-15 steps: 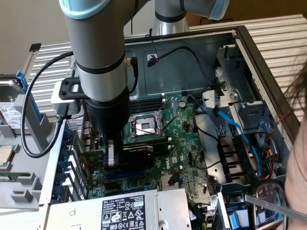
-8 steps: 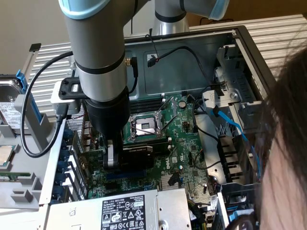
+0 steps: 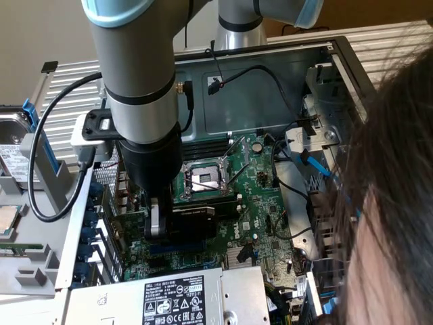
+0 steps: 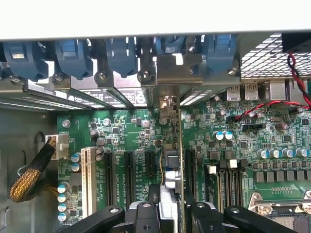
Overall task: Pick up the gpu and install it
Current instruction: 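Insert the gpu into the slot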
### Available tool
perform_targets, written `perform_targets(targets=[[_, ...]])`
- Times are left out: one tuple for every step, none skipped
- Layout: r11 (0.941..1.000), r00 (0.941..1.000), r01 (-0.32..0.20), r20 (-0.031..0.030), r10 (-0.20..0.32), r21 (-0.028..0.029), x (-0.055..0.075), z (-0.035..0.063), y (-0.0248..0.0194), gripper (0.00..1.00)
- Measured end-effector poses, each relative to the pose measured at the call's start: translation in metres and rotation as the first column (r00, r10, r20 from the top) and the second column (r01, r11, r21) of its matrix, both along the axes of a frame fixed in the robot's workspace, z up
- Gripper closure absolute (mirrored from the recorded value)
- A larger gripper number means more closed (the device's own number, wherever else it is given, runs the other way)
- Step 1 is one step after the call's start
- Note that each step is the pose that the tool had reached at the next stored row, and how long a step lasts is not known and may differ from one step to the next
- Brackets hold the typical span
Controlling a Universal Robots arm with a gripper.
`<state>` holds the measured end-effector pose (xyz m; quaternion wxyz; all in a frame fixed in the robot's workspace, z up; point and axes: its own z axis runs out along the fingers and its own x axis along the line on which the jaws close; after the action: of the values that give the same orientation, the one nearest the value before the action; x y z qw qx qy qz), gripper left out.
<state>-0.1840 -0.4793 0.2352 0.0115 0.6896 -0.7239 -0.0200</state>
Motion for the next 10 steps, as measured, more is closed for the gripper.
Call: perform_targets(targets=[[1.0000,1.0000,0.000,0.0000,0.000,0.0001,0.000,0.0000,0.0000,0.71],[1.0000,1.0000,0.000,0.0001,0.000,0.0002,0.000,0.0000,0.0000,0.71],[1.0000,1.0000,0.000,0.0000,0.000,0.0000,0.000,0.0007,-0.0001,0.71],[1.0000,1.0000,0.000,0.0000,0.000,0.0000,0.000,0.0020,-0.0001,0.71],[1.0000,1.0000,0.001,-0.0001,-0.001,-0.0001,0.000,0.0039,0.0000,0.71],[1.0000,1.0000,0.001,0.0000,-0.001,0.0000,0.001,0.0062,0.0000,0.71],[1.0000,1.0000,0.001,-0.0001,-0.001,-0.0002,0.002,0.0080,0.0000,0.71],[1.0000,1.0000,0.001,0.0000,-0.001,-0.0001,0.003,0.0095,0.0000,0.71],[1.0000,1.0000,0.001,0.0002,-0.001,0.0001,0.004,0.0106,0.0000,0.71],[1.0000,1.0000,0.002,0.0000,-0.002,-0.0001,0.006,0.0116,0.0000,0.71]])
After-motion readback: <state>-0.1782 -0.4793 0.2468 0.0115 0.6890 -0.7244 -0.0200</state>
